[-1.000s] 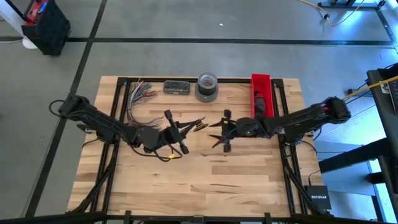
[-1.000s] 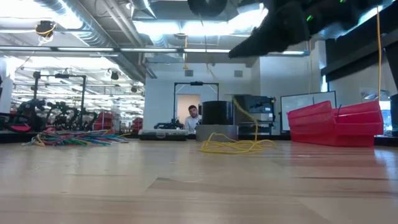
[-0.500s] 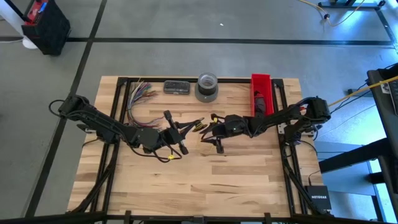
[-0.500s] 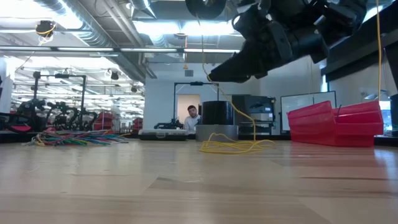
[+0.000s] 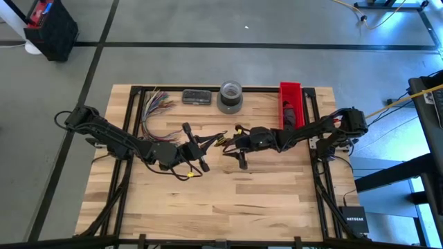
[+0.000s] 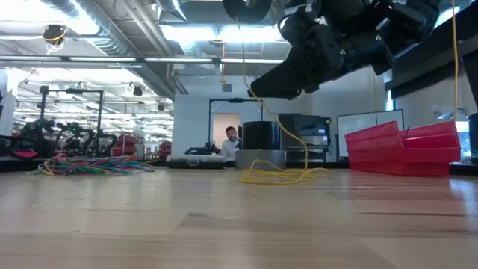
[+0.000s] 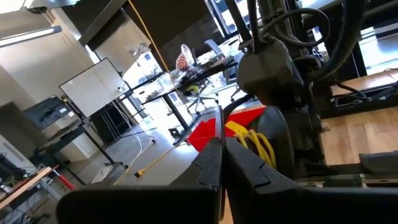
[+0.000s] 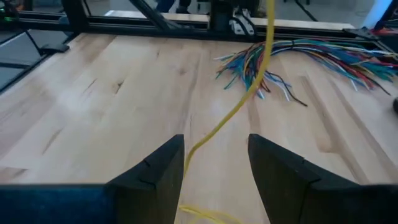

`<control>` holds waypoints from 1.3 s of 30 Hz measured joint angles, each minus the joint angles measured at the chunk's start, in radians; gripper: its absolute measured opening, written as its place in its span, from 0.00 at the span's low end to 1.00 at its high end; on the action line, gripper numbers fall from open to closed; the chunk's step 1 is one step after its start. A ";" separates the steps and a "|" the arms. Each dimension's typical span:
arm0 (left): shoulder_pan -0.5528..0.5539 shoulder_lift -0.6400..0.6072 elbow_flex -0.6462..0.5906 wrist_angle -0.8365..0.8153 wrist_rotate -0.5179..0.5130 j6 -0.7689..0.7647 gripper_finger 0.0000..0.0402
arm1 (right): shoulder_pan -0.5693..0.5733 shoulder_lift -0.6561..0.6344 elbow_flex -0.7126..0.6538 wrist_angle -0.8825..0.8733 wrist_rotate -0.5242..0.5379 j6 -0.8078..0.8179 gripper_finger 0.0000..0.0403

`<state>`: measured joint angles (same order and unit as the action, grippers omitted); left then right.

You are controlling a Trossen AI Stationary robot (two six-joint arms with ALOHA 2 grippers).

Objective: Coil cords
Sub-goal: Coil the yellow wire into the black spool

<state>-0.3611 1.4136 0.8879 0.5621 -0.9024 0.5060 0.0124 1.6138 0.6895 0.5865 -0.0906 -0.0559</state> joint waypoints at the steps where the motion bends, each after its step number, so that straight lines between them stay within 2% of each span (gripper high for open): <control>1: 0.000 0.000 0.000 0.000 0.000 0.000 0.00 | 0.000 0.002 0.000 -0.003 0.000 0.000 0.45; 7: 0.000 0.000 0.000 0.000 0.000 0.000 0.00 | -0.002 0.045 0.000 0.042 0.002 0.030 0.45; 12: 0.000 0.000 0.000 0.001 0.000 0.010 0.00 | -0.002 0.056 0.018 0.008 0.004 0.003 0.44; 17: 0.000 0.000 0.000 0.002 0.000 0.021 0.00 | 0.000 0.056 0.065 -0.117 0.007 -0.035 0.28; 21: -0.004 0.000 0.000 0.004 0.000 0.026 0.00 | 0.000 0.045 0.100 -0.241 0.094 -0.070 0.08; 23: -0.009 0.000 0.000 0.004 0.000 0.030 0.00 | 0.000 0.020 0.113 -0.280 0.152 -0.093 0.03; 27: -0.026 -0.003 0.000 0.000 -0.009 0.036 0.00 | 0.001 -0.068 0.114 -0.359 0.259 -0.106 0.04; 34: -0.038 -0.004 0.000 -0.019 -0.063 0.098 0.00 | 0.022 -0.238 0.114 -0.479 0.357 -0.086 0.03; 39: -0.008 -0.005 0.000 -0.081 -0.063 0.056 0.00 | 0.089 -0.308 0.114 -0.464 0.448 -0.076 0.01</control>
<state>-0.3695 1.4090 0.8883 0.4811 -0.9649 0.5621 0.1019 1.3063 0.8031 0.1221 0.3573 -0.1314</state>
